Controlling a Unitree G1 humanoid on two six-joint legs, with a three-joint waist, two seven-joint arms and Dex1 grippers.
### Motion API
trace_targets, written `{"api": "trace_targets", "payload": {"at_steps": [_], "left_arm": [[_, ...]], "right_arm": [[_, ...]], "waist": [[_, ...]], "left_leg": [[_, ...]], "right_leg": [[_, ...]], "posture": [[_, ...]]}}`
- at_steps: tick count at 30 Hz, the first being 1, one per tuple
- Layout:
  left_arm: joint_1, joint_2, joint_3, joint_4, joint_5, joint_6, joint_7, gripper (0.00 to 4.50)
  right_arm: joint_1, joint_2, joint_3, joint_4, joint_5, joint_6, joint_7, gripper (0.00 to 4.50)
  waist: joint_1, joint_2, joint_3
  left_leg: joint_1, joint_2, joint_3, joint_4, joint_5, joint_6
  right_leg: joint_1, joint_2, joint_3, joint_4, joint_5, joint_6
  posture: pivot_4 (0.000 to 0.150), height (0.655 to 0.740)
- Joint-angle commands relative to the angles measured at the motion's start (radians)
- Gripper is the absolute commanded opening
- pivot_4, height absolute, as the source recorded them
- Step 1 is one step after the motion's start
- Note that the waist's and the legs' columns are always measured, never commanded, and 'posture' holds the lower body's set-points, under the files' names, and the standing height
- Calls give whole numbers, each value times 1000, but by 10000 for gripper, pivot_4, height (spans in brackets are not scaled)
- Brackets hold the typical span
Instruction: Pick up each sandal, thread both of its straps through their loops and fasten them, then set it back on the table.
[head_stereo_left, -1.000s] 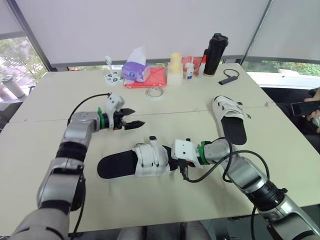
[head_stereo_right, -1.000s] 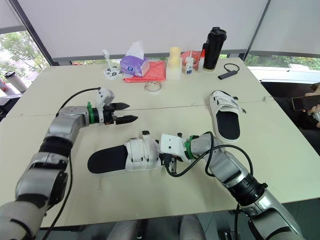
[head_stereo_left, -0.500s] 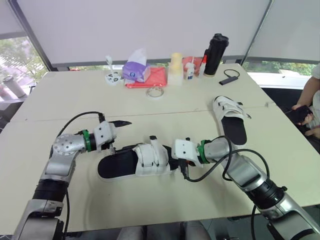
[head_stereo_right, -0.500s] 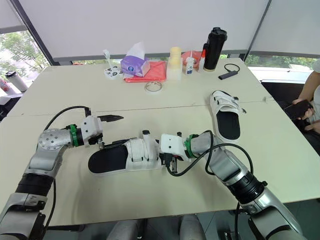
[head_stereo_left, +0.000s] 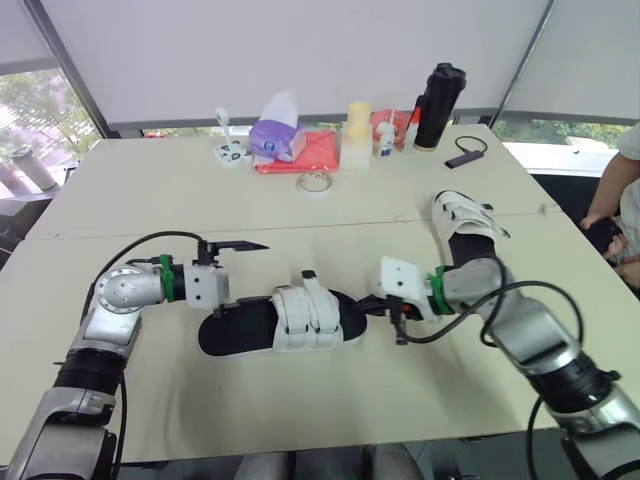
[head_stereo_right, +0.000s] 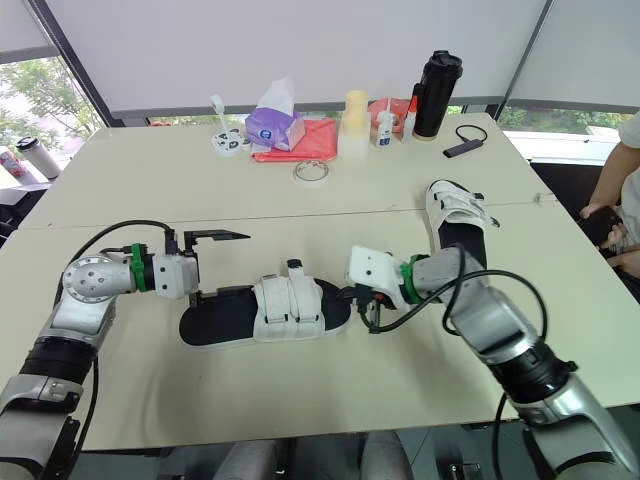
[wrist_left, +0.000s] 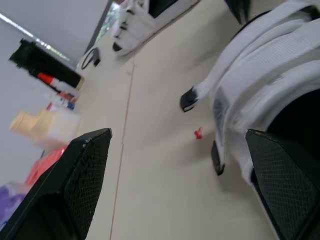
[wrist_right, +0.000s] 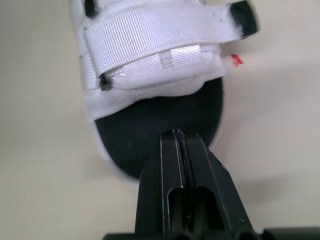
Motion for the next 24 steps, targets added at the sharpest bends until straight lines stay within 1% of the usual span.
{"api": "trace_targets", "payload": {"at_steps": [1, 5, 9, 18, 19, 21, 23, 24], "left_arm": [[-10, 34, -26, 24, 8, -120, -20, 44184], [-25, 49, -53, 60, -11, -199, -34, 44184], [-23, 54, -80, 72, -29, -247, -43, 44184], [-60, -67, -138, 83, 34, -291, 57, 44184], [-72, -80, -149, 95, 45, -301, 62, 44184], [-110, -117, -176, 152, 100, -346, 86, 44184], [-137, -141, -191, 186, 125, -367, 105, 44184], [-147, -147, -198, 196, 130, -376, 113, 41899]], "right_arm": [[11, -65, -80, -107, 82, 45, 44, 0], [39, -118, -145, -197, 190, 116, 71, 0], [61, -147, -181, -242, 250, 155, 60, 0], [89, -175, -223, -304, 323, 203, -7, 0], [93, -181, -227, -309, 325, 204, -12, 0], [101, -189, -232, -313, 327, 202, -30, 0], [107, -191, -235, -316, 331, 202, -45, 0], [110, -192, -234, -317, 333, 201, -53, 0]], "waist": [[-1, 0, 0], [-1, 0, 0], [0, 0, 0], [4, -1, 1], [5, -1, 1], [5, -1, 1], [5, -2, 1], [4, -2, 1]], "left_leg": [[0, 0, 0, 0, 0, 0], [0, 0, 0, 0, 0, 0], [0, 1, 1, 0, 0, 0], [0, 0, 1, 1, 0, 0], [0, 0, 1, 1, 0, 0], [0, 0, 1, 1, 0, 0], [0, 0, 1, 1, 0, 0], [0, 0, 1, 1, 0, 0]], "right_leg": [[0, 0, 0, 0, 0, 0], [0, 0, 0, 0, 0, -1], [0, 0, 0, 0, -2, -3], [0, 0, 0, 0, -2, -3], [1, 0, 0, 0, 0, 0], [1, 0, 0, -1, 0, 0], [1, 0, 0, -1, 0, 0], [1, 0, 0, -1, 0, 0]], "posture": [[1500, 7400], [1500, 7400], [1500, 7400], [1500, 7400], [1500, 7400], [1500, 7400], [1500, 7400], [1500, 7400]]}}
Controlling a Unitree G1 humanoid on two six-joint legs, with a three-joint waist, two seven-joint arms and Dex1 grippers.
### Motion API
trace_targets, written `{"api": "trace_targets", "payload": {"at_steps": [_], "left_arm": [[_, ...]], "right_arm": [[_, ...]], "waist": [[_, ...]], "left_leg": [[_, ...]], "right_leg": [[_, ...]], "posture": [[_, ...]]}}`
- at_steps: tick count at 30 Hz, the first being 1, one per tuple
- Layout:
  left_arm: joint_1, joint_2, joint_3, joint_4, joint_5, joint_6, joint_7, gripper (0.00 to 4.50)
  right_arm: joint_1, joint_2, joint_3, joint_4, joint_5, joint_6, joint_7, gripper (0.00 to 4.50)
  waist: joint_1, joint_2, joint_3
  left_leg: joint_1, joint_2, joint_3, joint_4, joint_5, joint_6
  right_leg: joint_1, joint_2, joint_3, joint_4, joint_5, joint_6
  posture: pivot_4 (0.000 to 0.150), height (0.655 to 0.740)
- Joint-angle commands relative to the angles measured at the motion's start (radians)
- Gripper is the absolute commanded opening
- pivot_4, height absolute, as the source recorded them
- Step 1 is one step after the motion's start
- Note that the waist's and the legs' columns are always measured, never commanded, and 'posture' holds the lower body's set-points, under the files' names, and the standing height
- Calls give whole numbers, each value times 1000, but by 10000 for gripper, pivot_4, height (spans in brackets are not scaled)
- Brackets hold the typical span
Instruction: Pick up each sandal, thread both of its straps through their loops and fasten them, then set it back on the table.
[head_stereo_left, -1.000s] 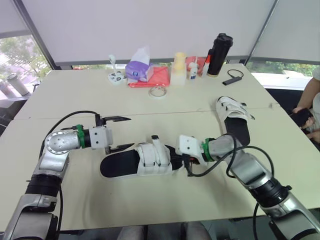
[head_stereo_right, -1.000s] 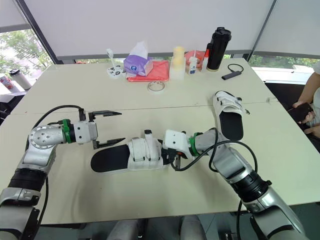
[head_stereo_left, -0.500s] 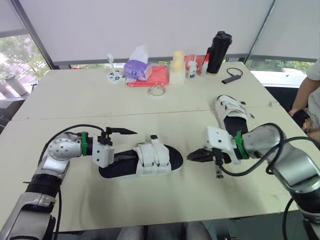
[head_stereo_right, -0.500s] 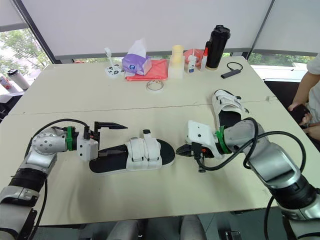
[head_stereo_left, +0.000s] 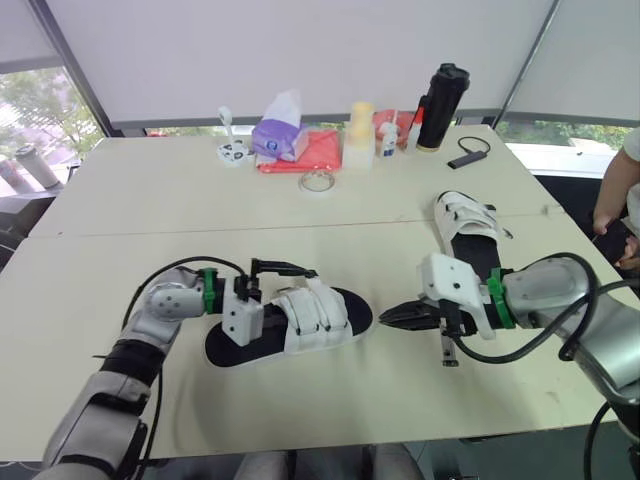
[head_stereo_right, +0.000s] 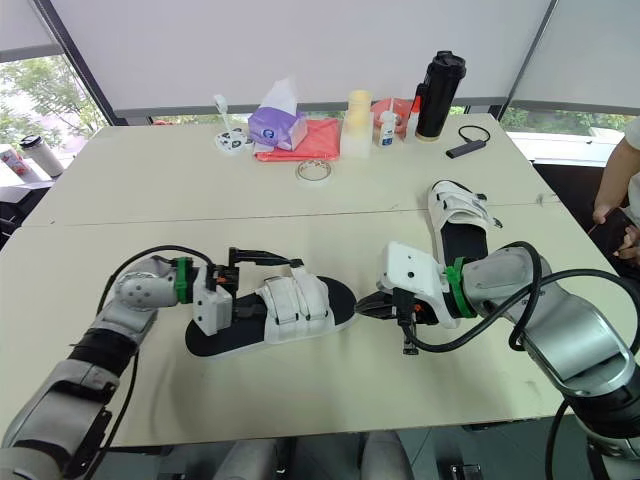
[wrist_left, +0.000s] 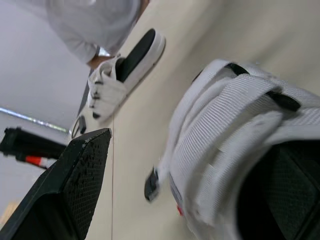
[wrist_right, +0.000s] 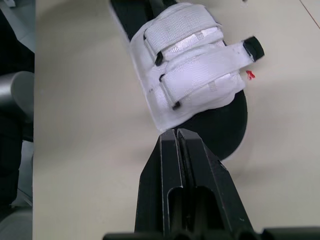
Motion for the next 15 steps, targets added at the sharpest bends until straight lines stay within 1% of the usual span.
{"api": "trace_targets", "payload": {"at_steps": [1, 2, 4, 5, 6, 7, 8, 9, 10, 15], "left_arm": [[-40, -18, -20, 25, 26, -44, 43, 38764], [-45, -22, -27, 37, 35, -54, 49, 35509], [-54, -26, -43, 62, 57, -80, 60, 26466], [-58, -30, -50, 77, 77, -91, 74, 20729], [-62, -32, -57, 93, 96, -102, 87, 16738], [-64, -35, -60, 106, 111, -109, 100, 10557], [-66, -35, -62, 114, 123, -115, 113, 5453], [-68, -35, -62, 118, 132, -119, 127, 1201], [-68, -34, -60, 119, 142, -120, 143, 200], [-67, -35, -15, 102, 223, -59, 279, 200]], "right_arm": [[3, -11, -30, -36, 16, -7, -28, 0], [6, -12, -28, -37, 17, -8, -35, 0], [11, -13, -26, -38, 17, -10, -47, 0], [17, -14, -24, -37, 13, -15, -53, 0], [21, -16, -23, -35, 9, -19, -59, 0], [24, -17, -21, -34, 5, -23, -65, 0], [27, -19, -20, -34, 2, -25, -70, 0], [28, -19, -20, -35, 2, -25, -74, 0], [28, -19, -21, -37, 6, -24, -78, 0], [31, -20, -19, -44, 13, -21, -92, 0]], "waist": [[-2, 0, 0], [-4, 0, 0], [-3, 0, 0], [-3, 0, 0], [-2, 0, 0], [-2, 0, 0], [-1, 0, 0], [-1, 0, 0], [-1, 0, 0], [1, 0, 0]], "left_leg": [[0, 0, 0, 0, 0, 0], [0, 0, 0, 0, 0, 0], [0, 0, 0, 0, 0, 0], [0, 0, 0, 0, 0, 0], [0, 0, 0, 0, 0, 0], [0, 0, 0, 0, 0, 0], [0, 0, 0, 0, 0, 0], [0, 0, 0, 0, 0, 0], [0, 0, 0, 0, 0, 0], [0, 0, 0, 1, 0, 0]], "right_leg": [[0, 0, 0, 0, 0, 0], [0, 0, 0, 0, 0, 0], [0, 0, 0, 0, 0, 0], [-1, 0, 0, 0, 0, 0], [-1, 0, 0, 0, 0, 0], [0, 0, 0, 0, 0, 0], [0, 0, 0, 0, 0, 0], [0, 0, 0, 0, 0, 0], [0, 0, 0, 0, 0, 0], [1, 0, 0, 0, 0, 0]], "posture": [[1500, 7400], [1500, 7400], [1500, 7400], [1500, 7400], [1500, 7400], [1500, 7400], [1500, 7400], [1500, 7400], [1500, 7400], [1500, 7400]]}}
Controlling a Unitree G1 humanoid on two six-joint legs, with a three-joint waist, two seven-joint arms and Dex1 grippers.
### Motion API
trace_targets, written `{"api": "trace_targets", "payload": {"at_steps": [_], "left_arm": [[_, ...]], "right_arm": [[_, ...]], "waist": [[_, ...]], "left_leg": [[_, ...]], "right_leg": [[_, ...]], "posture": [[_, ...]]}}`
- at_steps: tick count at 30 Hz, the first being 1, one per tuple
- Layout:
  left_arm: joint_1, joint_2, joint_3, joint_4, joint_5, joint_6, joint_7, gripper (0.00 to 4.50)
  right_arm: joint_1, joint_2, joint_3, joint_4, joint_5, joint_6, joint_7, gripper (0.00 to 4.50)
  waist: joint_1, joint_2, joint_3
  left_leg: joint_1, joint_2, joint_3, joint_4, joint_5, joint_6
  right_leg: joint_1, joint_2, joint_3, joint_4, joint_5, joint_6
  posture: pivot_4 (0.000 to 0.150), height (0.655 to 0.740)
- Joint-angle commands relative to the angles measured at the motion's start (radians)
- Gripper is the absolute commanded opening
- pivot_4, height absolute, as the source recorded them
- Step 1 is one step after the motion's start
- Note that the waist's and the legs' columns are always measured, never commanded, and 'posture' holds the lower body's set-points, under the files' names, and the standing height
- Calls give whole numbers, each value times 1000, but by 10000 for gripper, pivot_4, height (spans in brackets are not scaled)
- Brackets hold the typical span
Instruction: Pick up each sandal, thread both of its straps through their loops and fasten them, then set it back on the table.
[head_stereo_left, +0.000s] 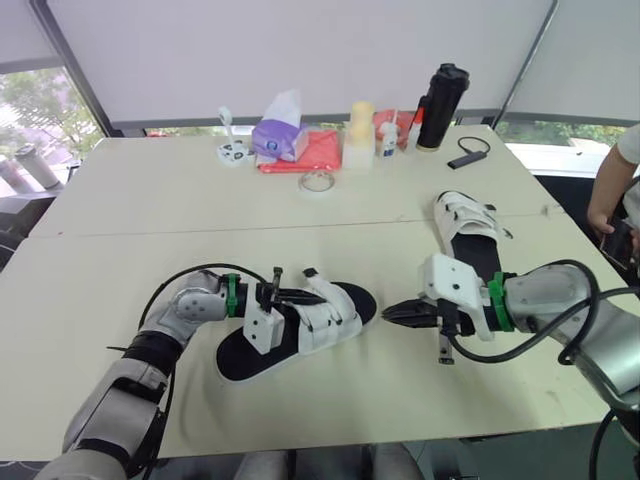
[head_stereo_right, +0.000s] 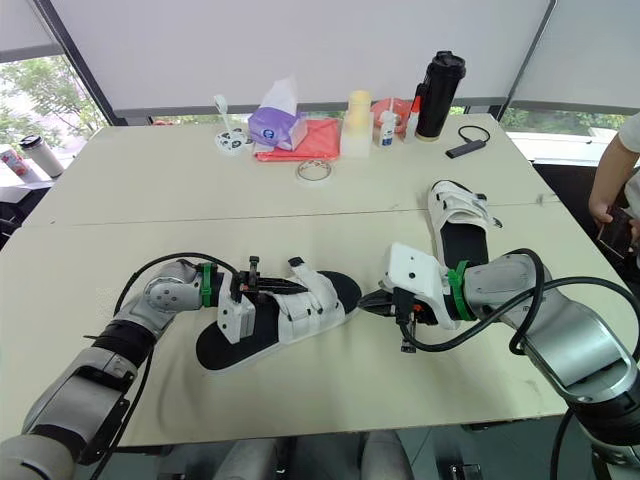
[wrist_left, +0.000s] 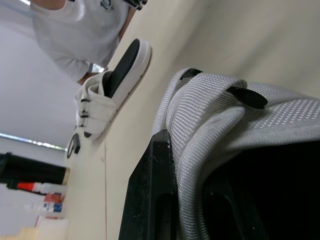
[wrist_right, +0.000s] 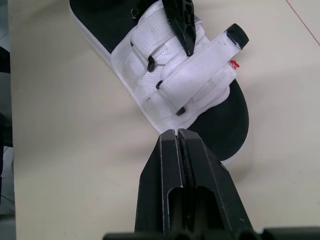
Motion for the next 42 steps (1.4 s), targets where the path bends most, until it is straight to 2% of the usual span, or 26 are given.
{"api": "trace_targets", "payload": {"at_steps": [1, 3, 7, 8, 11, 21, 26, 27, 31, 34, 40, 42], "left_arm": [[-18, 0, 69, -26, 80, 83, 149, 200], [-22, -10, 124, -63, 159, 234, 297, 200], [-27, -15, 163, -109, 298, 486, 503, 200], [-41, -16, 171, -108, 350, 557, 591, 200], [-82, -30, 159, -66, 421, 734, 714, 200], [-162, -126, 126, 59, 440, 1035, 856, 200], [-149, -137, 86, 74, 437, 1058, 840, 200], [-146, -134, 88, 74, 426, 1057, 838, 9601], [-138, -119, 88, 55, 412, 1061, 826, 27929], [-127, -110, 81, 26, 404, 1064, 796, 44442], [-79, -102, 83, -91, 385, 1100, 735, 44834], [-12, -81, 69, -212, 397, 1096, 705, 44834]], "right_arm": [[-6, -13, -15, -42, 10, -7, -14, 0], [-13, -8, -8, -47, 12, 2, -23, 0], [-33, 3, 12, -51, 16, 14, -37, 0], [-41, 7, 20, -50, 14, 15, -40, 0], [-54, 11, 39, -40, 10, 8, -45, 0], [-66, 17, 76, -5, -10, -27, -54, 0], [-48, 12, 74, 1, -16, -44, -56, 0], [-44, 12, 75, 1, -17, -46, -57, 0], [-39, 13, 75, 2, -18, -51, -61, 0], [-38, 14, 76, 5, -19, -54, -63, 0], [-39, 13, 78, 8, -21, -59, -62, 0], [-41, 13, 82, 12, -23, -64, -60, 0]], "waist": [[0, 0, 0], [0, 0, 0], [-2, -1, 0], [-3, -1, 1], [-2, -2, 1], [4, -2, 1], [4, -2, 1], [4, -2, 1], [-1, -2, 2], [-1, -2, 1], [-1, -2, 1], [-1, -2, 1]], "left_leg": [[0, 0, 0, 0, 0, 0], [0, 0, 0, 0, 0, 0], [0, 0, 0, 1, 0, 0], [0, 0, 0, 1, 0, 0], [0, 0, 0, 1, 0, 0], [0, 0, -1, 1, 0, 0], [1, 0, -2, 6, 0, 0], [1, 0, -2, 7, 0, 0], [0, 0, -2, 8, 0, 0], [-1, 0, -2, 7, 0, 0], [-1, 0, -1, 7, 0, 0], [-1, 0, -1, 7, 0, 0]], "right_leg": [[0, 0, 0, 0, 0, 0], [0, 0, 0, 0, 0, 0], [0, 0, 0, 1, 0, 1], [0, 0, 0, 1, 0, 1], [0, 1, -1, 1, 0, 1], [1, 1, -1, 1, 0, 3], [5, 1, -2, 2, -1, 6], [5, 1, -2, 2, -1, 6], [4, 1, -2, 1, 1, 4], [3, 1, -2, 1, 1, 3], [4, 1, -1, 1, 1, 3], [3, 1, -1, 1, 1, 3]], "posture": [[1500, 7400], [1500, 7400], [1500, 7400], [1500, 7400], [1500, 7400], [1500, 7400], [1500, 7400], [1500, 7400], [1500, 7400], [1500, 7400], [1500, 7400], [1500, 7400]]}}
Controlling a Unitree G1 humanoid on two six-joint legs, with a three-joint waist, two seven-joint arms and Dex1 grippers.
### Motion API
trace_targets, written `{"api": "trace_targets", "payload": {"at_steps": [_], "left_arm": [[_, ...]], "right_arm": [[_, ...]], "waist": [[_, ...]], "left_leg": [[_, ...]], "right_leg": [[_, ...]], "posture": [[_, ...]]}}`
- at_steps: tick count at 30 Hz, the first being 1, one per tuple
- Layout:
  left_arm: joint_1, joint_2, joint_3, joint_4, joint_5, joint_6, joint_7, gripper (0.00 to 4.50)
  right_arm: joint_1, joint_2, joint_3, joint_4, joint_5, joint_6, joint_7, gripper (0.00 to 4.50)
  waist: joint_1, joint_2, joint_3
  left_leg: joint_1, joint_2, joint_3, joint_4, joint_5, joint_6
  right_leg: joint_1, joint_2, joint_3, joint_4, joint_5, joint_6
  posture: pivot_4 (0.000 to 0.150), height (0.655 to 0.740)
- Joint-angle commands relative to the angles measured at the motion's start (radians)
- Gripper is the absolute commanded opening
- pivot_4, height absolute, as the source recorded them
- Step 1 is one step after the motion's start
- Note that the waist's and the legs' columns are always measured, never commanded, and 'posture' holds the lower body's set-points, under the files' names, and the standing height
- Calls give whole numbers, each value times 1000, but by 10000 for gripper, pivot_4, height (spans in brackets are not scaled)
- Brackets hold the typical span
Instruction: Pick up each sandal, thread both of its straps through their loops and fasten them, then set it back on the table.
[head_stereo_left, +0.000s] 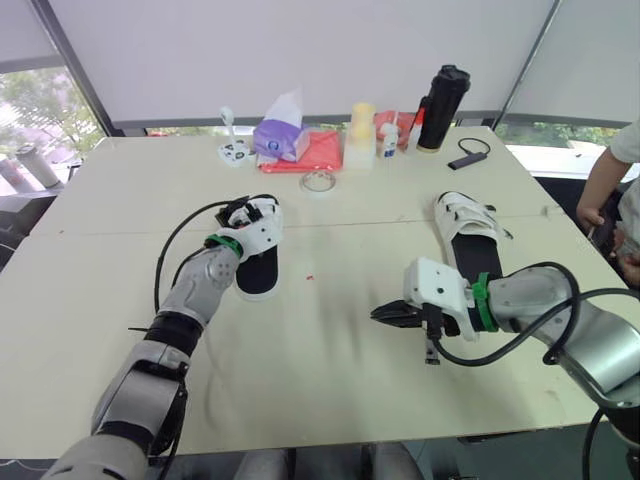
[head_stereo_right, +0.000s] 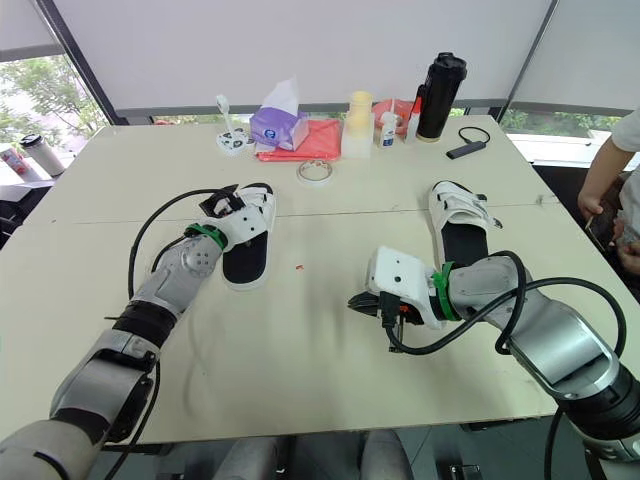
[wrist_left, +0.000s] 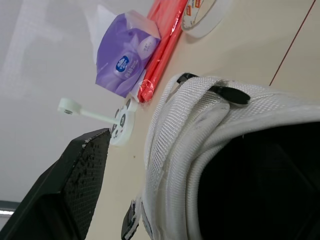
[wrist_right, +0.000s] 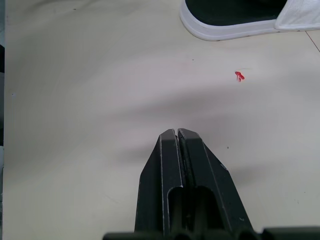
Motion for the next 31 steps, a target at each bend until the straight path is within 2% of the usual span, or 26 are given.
{"api": "trace_targets", "payload": {"at_steps": [1, 3, 7, 10, 12, 17, 21, 23, 31], "left_arm": [[93, 31, -27, -186, 6, 4, -51, 44834], [149, 49, -12, -280, -4, 27, -80, 44834], [259, 62, 65, -484, -134, 92, -191, 44834], [343, 41, 159, -702, -368, 228, -344, 44834], [371, 47, 214, -797, -464, 280, -394, 44834], [461, 174, 350, -1033, -789, 499, -620, 44834], [484, 235, 447, -1129, -998, 667, -679, 44834], [531, 303, 498, -1164, -1102, 744, -747, 44834], [593, 389, 582, -1191, -1280, 870, -734, 44834]], "right_arm": [[-9, 3, -6, -5, -9, -22, 1, 0], [-11, 2, -5, -3, -9, -23, 3, 0], [-18, 0, 5, 4, -16, -29, 13, 0], [-16, -6, 5, 12, -21, -38, 24, 0], [-6, -15, 0, 21, -26, -52, 34, 0], [-10, -38, -44, 83, -29, -81, 59, 0], [-21, -72, -119, 151, -19, -96, 82, 0], [-37, -93, -178, 190, 0, -86, 91, 0], [-66, -132, -288, 223, 57, -37, 107, 0]], "waist": [[-1, 0, 0], [-1, 0, 0], [-1, 1, 0], [-1, 1, 0], [-2, 1, 1], [-7, 4, 2], [1, 4, 3], [-3, 4, 5], [-3, 6, 7]], "left_leg": [[0, 0, 0, 0, 0, 0], [0, 0, 0, 0, 0, 0], [0, 0, 0, -1, 0, 0], [-1, 1, 0, 0, 0, 0], [-1, 0, 1, 0, -1, 0], [-1, 1, 1, -1, -1, 0], [-1, 1, 1, 0, -1, 0], [-1, 1, 1, 0, -1, 0], [-1, 2, 2, -1, -1, 1]], "right_leg": [[0, 0, 0, 0, 0, 0], [0, 0, 1, 0, 0, 0], [-1, 0, 1, 0, 0, -1], [0, 0, 1, -1, -2, -5], [-1, -2, 1, -2, -2, -5], [-2, -1, 1, -1, -2, -5], [-1, -1, 1, -1, -2, -6], [-1, -1, 1, -1, -3, -6], [-2, -1, 2, -1, -4, -8]], "posture": [[1500, 7400], [1500, 7400], [1500, 7400], [1500, 7400], [1500, 7400], [1500, 7400], [1500, 7400], [1500, 7400], [1500, 7400]]}}
